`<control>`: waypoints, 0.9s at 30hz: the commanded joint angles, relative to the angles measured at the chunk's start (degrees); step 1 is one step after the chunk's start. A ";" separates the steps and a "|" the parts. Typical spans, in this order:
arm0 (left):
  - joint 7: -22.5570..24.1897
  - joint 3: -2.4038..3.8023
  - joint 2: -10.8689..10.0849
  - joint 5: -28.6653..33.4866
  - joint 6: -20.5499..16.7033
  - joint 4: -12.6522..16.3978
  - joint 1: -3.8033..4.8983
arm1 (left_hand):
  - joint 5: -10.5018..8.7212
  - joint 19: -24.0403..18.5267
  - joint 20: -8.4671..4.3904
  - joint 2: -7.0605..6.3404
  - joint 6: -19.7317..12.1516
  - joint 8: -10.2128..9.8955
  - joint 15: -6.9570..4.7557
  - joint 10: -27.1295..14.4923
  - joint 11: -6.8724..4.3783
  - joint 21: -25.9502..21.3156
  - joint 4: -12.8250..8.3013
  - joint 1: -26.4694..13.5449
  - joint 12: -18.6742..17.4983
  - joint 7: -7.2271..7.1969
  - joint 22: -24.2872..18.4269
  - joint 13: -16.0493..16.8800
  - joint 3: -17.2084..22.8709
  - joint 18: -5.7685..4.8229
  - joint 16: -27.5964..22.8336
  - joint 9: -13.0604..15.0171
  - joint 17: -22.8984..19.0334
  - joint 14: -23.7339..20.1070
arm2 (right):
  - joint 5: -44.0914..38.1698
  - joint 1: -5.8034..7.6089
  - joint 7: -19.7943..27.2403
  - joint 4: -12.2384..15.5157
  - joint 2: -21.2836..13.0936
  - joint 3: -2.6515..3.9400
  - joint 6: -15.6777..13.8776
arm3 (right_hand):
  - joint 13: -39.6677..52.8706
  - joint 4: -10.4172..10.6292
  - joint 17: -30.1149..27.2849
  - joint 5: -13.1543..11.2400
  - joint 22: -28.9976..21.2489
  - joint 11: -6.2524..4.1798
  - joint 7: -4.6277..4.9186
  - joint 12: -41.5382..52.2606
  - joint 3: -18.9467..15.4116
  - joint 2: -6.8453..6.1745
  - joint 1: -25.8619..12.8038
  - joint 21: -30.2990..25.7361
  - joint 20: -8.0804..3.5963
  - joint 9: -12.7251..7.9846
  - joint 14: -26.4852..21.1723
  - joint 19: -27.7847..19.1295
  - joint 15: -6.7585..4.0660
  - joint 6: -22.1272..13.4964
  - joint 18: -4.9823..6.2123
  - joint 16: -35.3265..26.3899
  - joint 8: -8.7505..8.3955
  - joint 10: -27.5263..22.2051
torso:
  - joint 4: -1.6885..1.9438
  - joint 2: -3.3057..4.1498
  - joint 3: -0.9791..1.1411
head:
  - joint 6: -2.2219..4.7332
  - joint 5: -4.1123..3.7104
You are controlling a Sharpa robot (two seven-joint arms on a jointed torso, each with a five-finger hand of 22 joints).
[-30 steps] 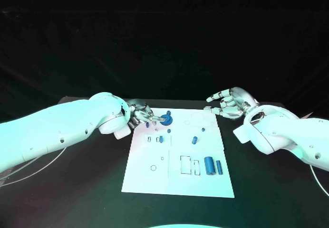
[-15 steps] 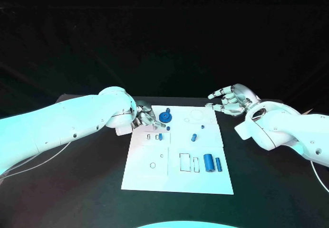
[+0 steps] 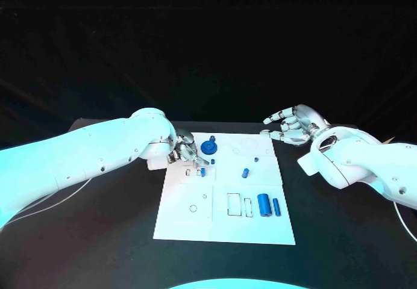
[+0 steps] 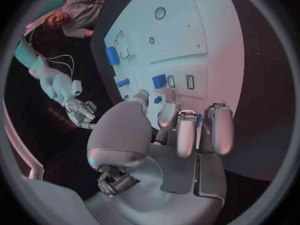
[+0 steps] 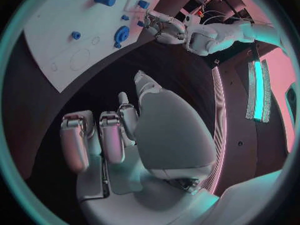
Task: Assemble the parts on the task board
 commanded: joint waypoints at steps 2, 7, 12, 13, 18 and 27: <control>-0.22 -0.13 0.41 0.35 1.96 -0.48 0.10 | -0.15 -0.31 0.19 0.53 -0.42 -0.38 0.42 -0.35 0.03 -0.06 0.08 0.08 -0.36 0.11 0.41 -0.28 -0.42 -0.31 -0.03 0.05 13.26 5.36 | -0.99 0.01 -0.03 -0.10 0.16 0.01 0.98 | 2.15 -0.03 12.14 -0.17 14.43 -0.14 0.05 0.20 0.40 0.52 -0.02 -0.07 -0.47 -0.09 5.36 5.51 -0.26 -0.44 -0.57 -0.17 0.26 0.18 | 0.06 0.04 0.03 | -0.34 -0.25; -0.15 -0.25 0.78 0.70 2.06 -0.92 0.09 | -0.15 -0.35 0.20 0.53 -0.42 -0.39 0.42 -0.42 0.03 -0.08 0.08 0.09 -0.43 0.11 0.35 -0.38 -0.43 -0.30 -0.04 0.05 13.25 5.35 | -0.99 0.01 -0.10 -0.20 0.34 0.01 1.22 | 2.11 -0.04 12.16 -0.30 14.45 -0.14 0.05 0.16 0.47 0.57 -0.01 -0.04 -0.47 -0.09 5.36 5.52 -0.26 -0.46 -0.58 -0.17 0.29 0.15 | -0.05 -0.03 0.01 | -0.13 -0.05; -0.11 -0.45 1.20 1.19 2.23 -1.43 0.07 | -0.16 -0.36 0.31 0.29 -0.38 -0.58 0.51 -0.84 0.10 -0.07 -0.02 0.82 -0.78 0.17 0.41 -0.83 -0.70 -0.30 -0.05 0.14 13.23 5.34 | -1.02 0.00 -0.10 -0.26 0.53 0.01 1.44 | 2.11 -0.17 12.18 -0.43 14.44 -0.14 0.05 0.16 0.55 0.48 0.14 -0.05 -0.47 -0.09 5.37 5.52 -0.26 -0.47 -0.58 -0.16 0.35 0.14 | -0.02 0.02 0.07 | -0.13 0.15; -0.10 -0.53 1.29 1.36 2.29 -1.51 0.06 | -0.16 -0.36 0.31 0.30 -0.37 -0.58 0.51 -0.86 0.10 -0.07 -0.01 0.83 -0.80 0.17 0.41 -0.86 -0.70 -0.30 -0.06 0.14 13.22 5.34 | -1.03 0.00 -0.12 -0.30 0.57 0.01 1.46 | 2.11 -0.17 12.18 -0.43 14.44 -0.14 0.05 0.16 0.55 0.48 0.14 -0.05 -0.47 -0.09 5.37 5.52 -0.26 -0.47 -0.58 -0.16 0.35 0.14 | 0.00 -0.01 0.05 | -0.16 0.06; -0.09 -0.84 1.61 1.97 2.25 -1.75 0.04 | -0.16 -0.36 0.33 0.35 -0.36 -0.59 0.52 -0.98 0.11 -0.07 0.04 0.83 -0.92 0.18 0.42 -1.03 -0.72 -0.31 -0.02 0.15 13.29 5.36 | -1.04 0.00 -0.18 -0.40 0.70 0.01 1.52 | 2.11 -0.17 12.18 -0.43 14.44 -0.14 0.05 0.16 0.55 0.48 0.14 -0.05 -0.47 -0.09 5.37 5.52 -0.26 -0.47 -0.58 -0.16 0.35 0.14 | 0.07 -0.07 0.05 | -0.08 0.08; -0.08 -1.18 1.93 2.49 2.35 -1.92 0.03 | -0.14 -0.25 0.41 0.86 0.47 -0.34 0.47 -0.79 -0.01 0.01 0.05 1.34 -0.76 -0.01 0.64 -0.71 -0.93 -0.33 0.13 0.52 13.58 5.46 | -1.08 -0.01 -0.27 -0.46 0.76 0.01 1.59 | 1.99 -0.25 12.08 -0.49 14.39 -0.14 0.04 0.05 0.62 0.42 0.23 -0.13 -0.47 -0.09 5.35 5.48 -0.26 -0.46 -0.55 -0.20 0.41 0.04 | 0.07 -0.06 0.06 | -0.10 0.01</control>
